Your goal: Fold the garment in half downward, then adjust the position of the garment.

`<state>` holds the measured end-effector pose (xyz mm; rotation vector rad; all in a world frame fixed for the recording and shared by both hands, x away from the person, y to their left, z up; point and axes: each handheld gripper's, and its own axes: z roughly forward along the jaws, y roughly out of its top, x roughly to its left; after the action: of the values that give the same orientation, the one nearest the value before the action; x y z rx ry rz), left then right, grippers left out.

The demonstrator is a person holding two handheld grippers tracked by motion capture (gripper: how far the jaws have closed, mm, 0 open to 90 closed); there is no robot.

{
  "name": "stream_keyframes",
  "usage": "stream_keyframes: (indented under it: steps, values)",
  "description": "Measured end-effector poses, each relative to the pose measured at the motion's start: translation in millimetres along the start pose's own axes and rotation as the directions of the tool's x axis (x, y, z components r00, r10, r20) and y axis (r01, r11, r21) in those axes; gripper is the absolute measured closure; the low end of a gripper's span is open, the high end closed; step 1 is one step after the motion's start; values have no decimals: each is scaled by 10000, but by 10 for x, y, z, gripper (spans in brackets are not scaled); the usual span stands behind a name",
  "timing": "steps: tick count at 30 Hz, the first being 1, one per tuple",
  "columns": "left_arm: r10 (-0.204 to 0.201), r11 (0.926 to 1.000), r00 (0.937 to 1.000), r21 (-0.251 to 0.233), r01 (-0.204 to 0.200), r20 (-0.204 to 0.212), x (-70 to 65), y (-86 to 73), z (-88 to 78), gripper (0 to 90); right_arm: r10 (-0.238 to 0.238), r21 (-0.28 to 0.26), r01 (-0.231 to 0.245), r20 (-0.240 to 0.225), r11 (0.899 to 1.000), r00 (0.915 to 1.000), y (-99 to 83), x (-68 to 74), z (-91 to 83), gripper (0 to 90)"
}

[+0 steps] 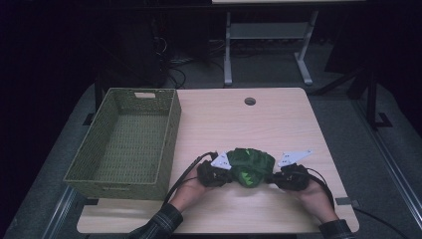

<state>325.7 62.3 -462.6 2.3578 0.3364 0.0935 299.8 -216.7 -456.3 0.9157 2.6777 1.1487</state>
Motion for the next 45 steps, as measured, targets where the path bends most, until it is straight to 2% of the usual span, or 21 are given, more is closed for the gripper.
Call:
stream_keyframes:
  steps: [5, 12, 14, 16, 17, 24, 27, 34, 37, 40, 42, 45]
  values:
    - [-247, 9997, 9997, 78, 247, 77, 16, -22, 29, 872, -270, 491, 267, 59, 9984, 9996, -8, 22, 97, 877]
    - [-259, 9996, 9996, 115, 258, 75, 14, -14, 26, 856, -215, 508, 213, 22, 9985, 9998, -10, 23, 113, 849]
    - [-287, 9996, 9996, 34, 287, 51, -5, -9, 12, 814, -135, 360, 135, -8, 9993, 9999, -1, 31, 79, 736]
    - [-163, 9999, 9998, -3, 163, -70, -36, 7, -24, 777, -24, 39, 25, -161, 10000, 9999, 1, 42, 20, 699]
    - [-237, 9997, 9997, -97, 237, -81, -49, 15, -35, 761, -1, -93, -1, -148, 10000, 9999, 6, 50, -24, 679]
    - [-439, 9985, 9990, -322, 436, -97, -100, -9, -243, 696, 19, -730, -36, -228, 9973, 9997, -16, 77, -213, 584]
    - [-538, 9979, 9985, -359, 534, -112, -124, -51, -353, 672, 13, -884, -31, -208, 9961, 9998, -46, 105, -298, 579]
    - [-655, 9973, 9978, -348, 650, -133, -176, -84, -493, 586, 92, -1156, -94, -29, 9933, 10000, -36, 98, -353, 646]
    - [-758, 9961, 9970, -474, 749, -178, -173, -90, -546, 583, -24, -1219, 32, 67, 9925, 10000, 4, 96, -359, 691]
    - [-834, 9943, 9964, -678, 824, -128, -152, -57, -586, 676, -53, -1296, 71, 139, 9915, 9999, 63, 74, -378, 802]
    - [-846, 9932, 9964, -798, 842, -21, -152, -12, -597, 765, 4, -1236, 45, 396, 9923, 9992, 118, 45, -386, 875]
    - [-732, 9946, 9972, -730, 740, 134, -195, 69, -566, 856, 121, -1256, -52, 542, 9921, 9985, 183, -29, -380, 898]
